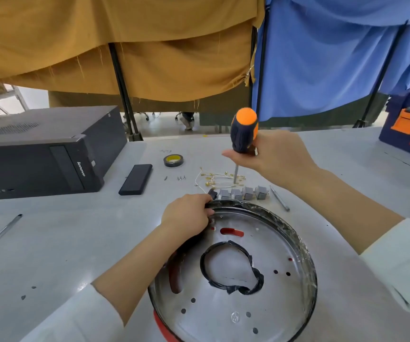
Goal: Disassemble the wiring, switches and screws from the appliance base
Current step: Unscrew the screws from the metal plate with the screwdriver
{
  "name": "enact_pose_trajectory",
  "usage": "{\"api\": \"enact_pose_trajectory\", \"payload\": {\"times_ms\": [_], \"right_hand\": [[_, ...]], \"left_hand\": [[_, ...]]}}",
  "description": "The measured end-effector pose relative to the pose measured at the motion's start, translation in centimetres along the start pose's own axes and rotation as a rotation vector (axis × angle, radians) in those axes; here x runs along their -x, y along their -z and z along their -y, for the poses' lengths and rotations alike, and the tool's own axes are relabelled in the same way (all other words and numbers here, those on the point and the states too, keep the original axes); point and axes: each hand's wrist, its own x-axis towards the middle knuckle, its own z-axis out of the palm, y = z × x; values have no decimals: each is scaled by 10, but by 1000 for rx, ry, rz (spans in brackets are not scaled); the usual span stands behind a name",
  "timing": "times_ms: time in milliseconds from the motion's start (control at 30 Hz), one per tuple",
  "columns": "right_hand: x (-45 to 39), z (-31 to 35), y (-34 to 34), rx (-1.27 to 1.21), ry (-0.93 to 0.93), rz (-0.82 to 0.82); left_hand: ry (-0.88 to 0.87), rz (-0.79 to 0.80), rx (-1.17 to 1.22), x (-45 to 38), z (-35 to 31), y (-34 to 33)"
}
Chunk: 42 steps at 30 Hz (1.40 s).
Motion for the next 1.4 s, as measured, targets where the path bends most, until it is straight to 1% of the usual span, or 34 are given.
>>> {"api": "enact_pose_trajectory", "payload": {"times_ms": [100, 267, 333, 433, 667, 1033, 1400], "right_hand": [[-5, 6, 3, -217, -59, -46], [-12, 14, 6, -428, -129, -238], [-13, 15, 5, -483, -149, -277], [-14, 19, 1, -499, -184, -257], [-10, 23, -6, -497, -157, -147], [-7, 24, -8, -463, -128, -118], [-6, 24, -11, -480, -122, -104]], "left_hand": [[4, -3, -1, -1, 0, -1], [-7, -13, -7, -2, 1, -3], [-8, -14, -6, -3, 2, -3], [-5, -15, -6, -3, 2, -3], [2, -11, 1, -4, 3, -5], [7, -17, -8, -3, 3, -4], [12, -20, -11, -3, 2, -4]]}}
